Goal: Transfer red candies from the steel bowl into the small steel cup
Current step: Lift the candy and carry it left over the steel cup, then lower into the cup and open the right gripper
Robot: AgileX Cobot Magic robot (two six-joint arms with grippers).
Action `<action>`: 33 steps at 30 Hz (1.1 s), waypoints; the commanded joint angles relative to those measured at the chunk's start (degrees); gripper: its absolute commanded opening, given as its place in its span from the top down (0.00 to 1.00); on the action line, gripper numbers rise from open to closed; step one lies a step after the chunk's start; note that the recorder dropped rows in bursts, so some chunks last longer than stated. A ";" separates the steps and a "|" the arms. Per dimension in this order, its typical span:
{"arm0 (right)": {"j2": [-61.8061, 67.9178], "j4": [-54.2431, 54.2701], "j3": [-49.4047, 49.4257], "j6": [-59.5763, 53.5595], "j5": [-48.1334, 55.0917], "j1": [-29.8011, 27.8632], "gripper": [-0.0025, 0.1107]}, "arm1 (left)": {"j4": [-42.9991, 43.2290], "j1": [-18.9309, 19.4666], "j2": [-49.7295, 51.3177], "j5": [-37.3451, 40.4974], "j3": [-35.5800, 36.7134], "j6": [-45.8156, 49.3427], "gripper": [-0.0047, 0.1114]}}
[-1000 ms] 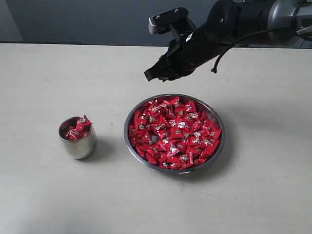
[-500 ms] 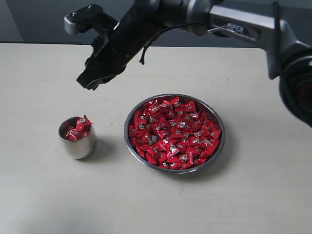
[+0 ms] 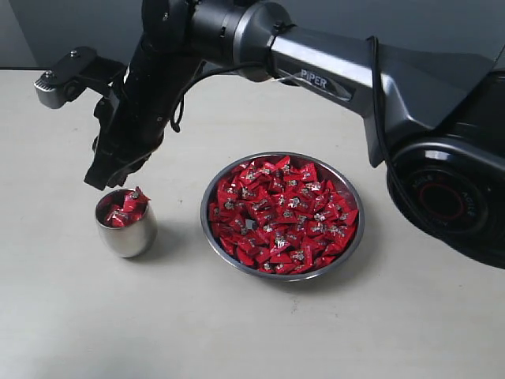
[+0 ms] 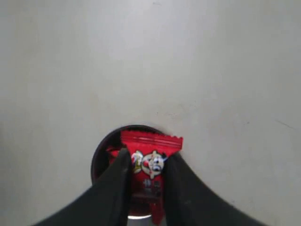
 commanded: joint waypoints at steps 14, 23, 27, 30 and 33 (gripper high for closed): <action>0.07 -0.81 -0.20 0.22 0.78 1.73 0.99 | -0.16 0.03 -0.26 -0.11 0.22 -0.11 0.96; 2.55 -3.10 -0.20 1.43 1.04 2.04 0.99 | -0.16 0.03 -0.26 -0.11 0.22 -0.11 0.96; 2.66 -3.34 -0.20 1.53 0.79 2.04 0.99 | -0.16 0.03 -0.26 -0.11 0.22 -0.11 0.96; 2.66 -3.86 -0.20 1.53 0.80 2.04 0.99 | -0.16 0.03 -0.26 -0.11 0.22 -0.11 0.96; 2.66 -3.97 -0.20 1.53 1.20 2.04 0.99 | -0.16 0.03 -0.26 -0.11 0.22 -0.11 0.96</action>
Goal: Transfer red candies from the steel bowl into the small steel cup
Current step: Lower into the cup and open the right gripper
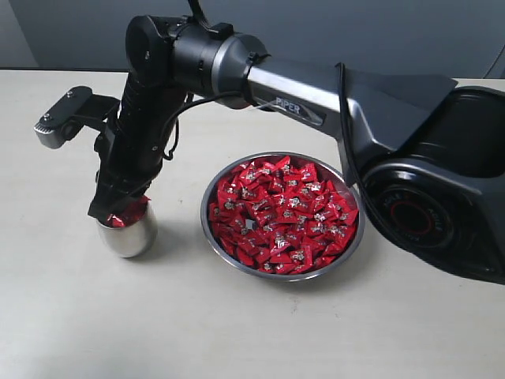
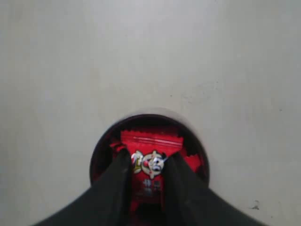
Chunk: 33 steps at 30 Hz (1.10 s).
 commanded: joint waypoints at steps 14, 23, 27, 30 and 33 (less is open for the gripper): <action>-0.50 0.03 -0.20 -0.01 0.84 -0.07 0.99 | -0.16 0.03 -0.26 -0.11 0.22 -0.11 0.96; -0.50 0.69 -0.20 -0.01 0.73 0.19 0.99 | -0.16 0.03 -0.26 -0.11 0.22 -0.11 0.96; -0.50 0.59 -0.20 -0.01 0.73 0.19 0.99 | -0.16 0.03 -0.26 -0.11 0.22 -0.11 0.96; -0.50 0.59 -0.20 -0.01 0.73 0.19 0.99 | -0.16 0.03 -0.26 -0.11 0.22 -0.11 0.96; -0.38 0.59 -0.20 -0.01 0.61 0.19 0.99 | -0.16 0.03 -0.26 -0.11 0.22 -0.11 0.96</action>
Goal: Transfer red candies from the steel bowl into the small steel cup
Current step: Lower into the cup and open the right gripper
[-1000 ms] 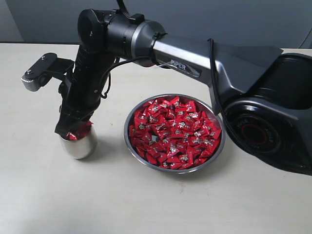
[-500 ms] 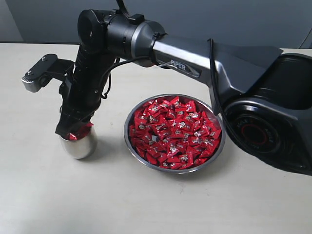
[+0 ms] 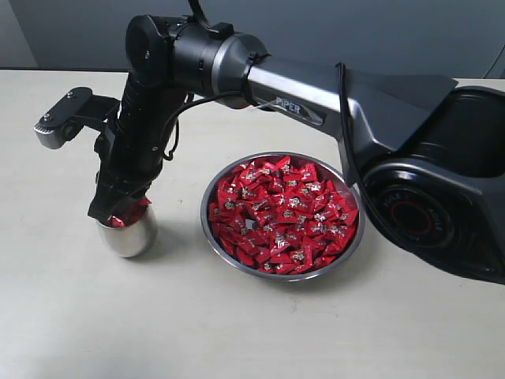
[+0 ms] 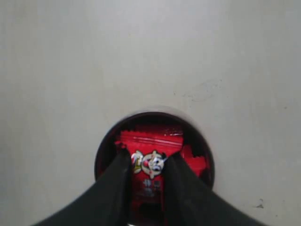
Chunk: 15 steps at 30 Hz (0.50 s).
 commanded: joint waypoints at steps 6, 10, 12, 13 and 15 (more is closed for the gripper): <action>-0.37 0.55 -0.20 -0.15 1.33 0.09 0.98 | -0.16 0.03 -0.26 -0.11 0.22 -0.11 0.96; -0.47 0.55 -0.20 -0.15 1.98 0.09 0.79 | -0.16 0.03 -0.26 -0.11 0.22 -0.11 0.96; -0.47 0.55 -0.20 0.09 1.98 0.09 0.69 | -0.16 0.03 -0.26 -0.11 0.22 -0.11 0.96; -0.47 0.55 -0.20 0.09 1.98 0.09 0.66 | -0.16 0.03 -0.26 -0.11 0.22 -0.11 0.96; -0.47 0.55 -0.20 0.09 1.98 0.09 0.64 | -0.16 0.03 -0.26 -0.11 0.22 -0.11 0.96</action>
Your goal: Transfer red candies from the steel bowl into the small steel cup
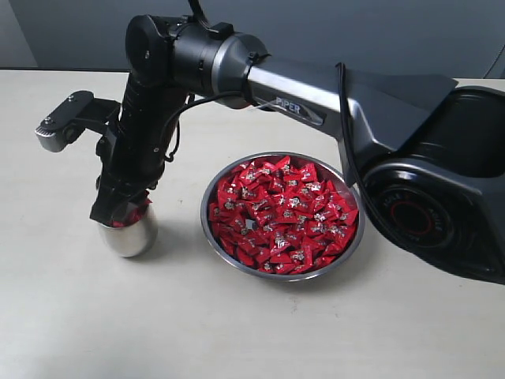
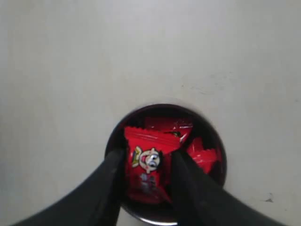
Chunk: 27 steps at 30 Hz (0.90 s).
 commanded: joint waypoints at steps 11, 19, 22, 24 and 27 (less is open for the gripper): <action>-1.63 0.43 -2.02 0.14 -0.33 0.09 0.64 | -0.16 0.03 -0.26 -0.11 0.22 -0.11 0.96; -3.25 0.32 -5.50 0.95 -0.51 0.09 0.64 | -0.16 0.03 -0.26 -0.11 0.22 -0.11 0.96; -3.75 0.00 -5.64 1.08 -0.40 0.09 0.64 | -0.16 0.03 -0.26 -0.11 0.22 -0.11 0.96; -3.90 -0.05 -5.64 1.08 -0.40 0.09 0.64 | -0.16 0.03 -0.26 -0.11 0.22 -0.11 0.96; -3.90 -0.42 -5.64 1.20 -0.40 0.09 0.64 | -0.16 0.03 -0.26 -0.11 0.22 -0.11 0.96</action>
